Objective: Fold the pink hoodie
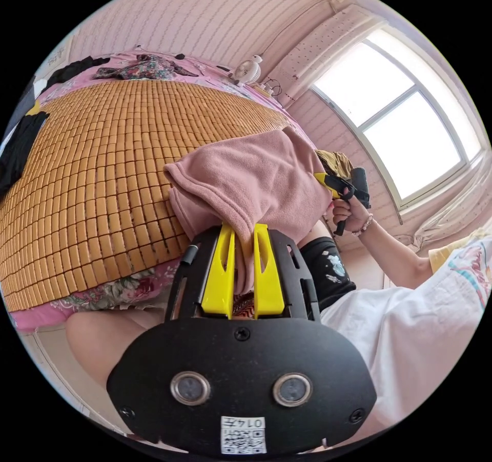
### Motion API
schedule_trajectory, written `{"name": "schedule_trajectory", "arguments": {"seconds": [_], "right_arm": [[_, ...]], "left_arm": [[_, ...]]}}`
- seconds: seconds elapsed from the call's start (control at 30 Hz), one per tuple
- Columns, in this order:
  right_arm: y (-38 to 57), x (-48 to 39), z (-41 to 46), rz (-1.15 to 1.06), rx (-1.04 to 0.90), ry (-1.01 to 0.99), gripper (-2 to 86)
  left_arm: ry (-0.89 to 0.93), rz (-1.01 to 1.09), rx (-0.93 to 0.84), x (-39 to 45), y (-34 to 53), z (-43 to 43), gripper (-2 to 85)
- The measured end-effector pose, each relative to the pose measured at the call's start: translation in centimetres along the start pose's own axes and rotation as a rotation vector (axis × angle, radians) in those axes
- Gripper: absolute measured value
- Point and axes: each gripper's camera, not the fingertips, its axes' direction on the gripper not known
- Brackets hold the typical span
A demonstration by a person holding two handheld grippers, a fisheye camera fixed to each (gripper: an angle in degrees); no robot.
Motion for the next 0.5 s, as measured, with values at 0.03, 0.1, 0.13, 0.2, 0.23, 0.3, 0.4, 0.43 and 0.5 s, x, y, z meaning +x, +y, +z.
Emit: {"name": "schedule_trajectory", "arguments": {"seconds": [0.03,0.1,0.13,0.2,0.23,0.3,0.4,0.43,0.5], "right_arm": [[-0.3,-0.7,-1.2,-0.016,0.015,0.007,10.0],[-2.3,-4.2,-5.8,-0.103,0.063,0.043,10.0],[-3.0,-5.1,-6.9,-0.131,0.071,0.056,10.1],[-5.9,-8.9,-11.2,-0.245,0.094,0.112,10.1],[-6.7,-9.6,-12.3,-0.267,0.098,0.125,10.1],[-10.0,-11.7,-17.3,-0.323,0.112,0.17,10.2],[-13.7,-11.7,-25.0,-0.335,0.165,0.258,10.4],[-14.3,-11.5,-26.6,-0.332,0.177,0.281,10.4],[-16.5,-9.8,-33.6,-0.299,0.221,0.401,10.6]], "left_arm": [[0.027,0.013,0.001,1.5,-0.8,1.3,4.9],[0.063,0.03,0.009,3.6,-2.1,3.5,4.9],[0.085,0.045,0.019,5.2,-3.1,5.1,4.9],[0.12,0.066,0.037,7.8,-4.9,7.5,5.0],[0.147,0.081,0.047,9.8,-6.5,9.1,5.0],[0.193,0.116,0.064,13.1,-9.4,11.6,5.1],[0.264,0.21,0.086,20.2,-15.9,16.4,5.2],[0.287,0.249,0.086,23.7,-19.2,18.8,5.2],[0.315,0.306,0.078,29.4,-24.5,22.9,5.4]]}}
